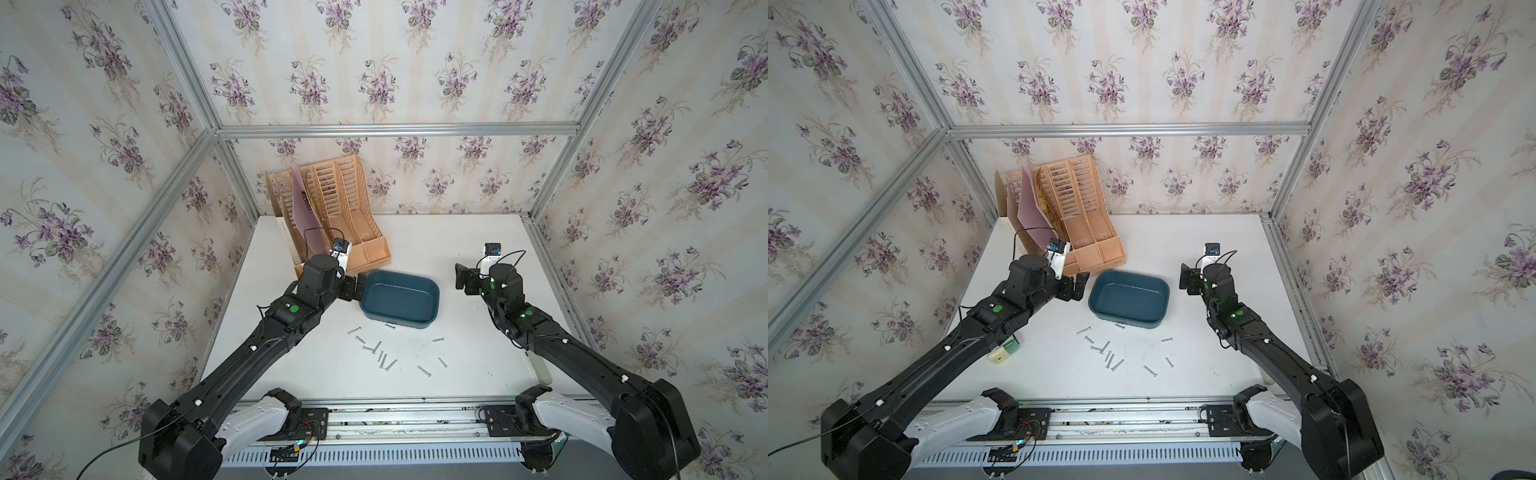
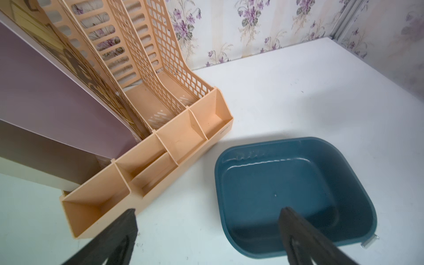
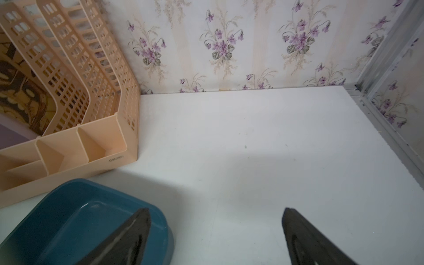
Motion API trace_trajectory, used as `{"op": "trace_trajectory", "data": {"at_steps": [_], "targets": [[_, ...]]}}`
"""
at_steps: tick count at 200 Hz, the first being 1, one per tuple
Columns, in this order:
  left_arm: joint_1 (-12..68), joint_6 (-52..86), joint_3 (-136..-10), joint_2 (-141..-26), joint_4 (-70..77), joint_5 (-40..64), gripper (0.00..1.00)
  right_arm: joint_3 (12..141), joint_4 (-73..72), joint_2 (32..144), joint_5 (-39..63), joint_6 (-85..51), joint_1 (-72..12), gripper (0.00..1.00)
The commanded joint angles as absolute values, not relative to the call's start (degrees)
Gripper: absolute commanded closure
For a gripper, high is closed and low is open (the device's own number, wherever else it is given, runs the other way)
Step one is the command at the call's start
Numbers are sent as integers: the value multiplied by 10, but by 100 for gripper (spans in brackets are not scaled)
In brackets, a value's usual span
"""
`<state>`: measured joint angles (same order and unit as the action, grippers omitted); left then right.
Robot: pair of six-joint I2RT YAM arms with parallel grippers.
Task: Put the screws on the desktop into the storage box
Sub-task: Pick up the screw from the center of the board.
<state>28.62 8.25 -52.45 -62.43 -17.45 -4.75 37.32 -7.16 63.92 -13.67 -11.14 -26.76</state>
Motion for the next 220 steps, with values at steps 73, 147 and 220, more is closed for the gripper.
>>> {"op": "trace_trajectory", "data": {"at_steps": [73, 147, 220], "targets": [[329, 165, -588, -636, -459, 41, 1, 450, 225, 623, -112, -226, -386, 13], [332, 197, -545, -614, -523, 90, 1, 427, 331, 635, -104, -344, -489, 21], [332, 171, -531, -613, -515, 146, 1, 344, 321, 635, -67, -398, -550, 44]]}}
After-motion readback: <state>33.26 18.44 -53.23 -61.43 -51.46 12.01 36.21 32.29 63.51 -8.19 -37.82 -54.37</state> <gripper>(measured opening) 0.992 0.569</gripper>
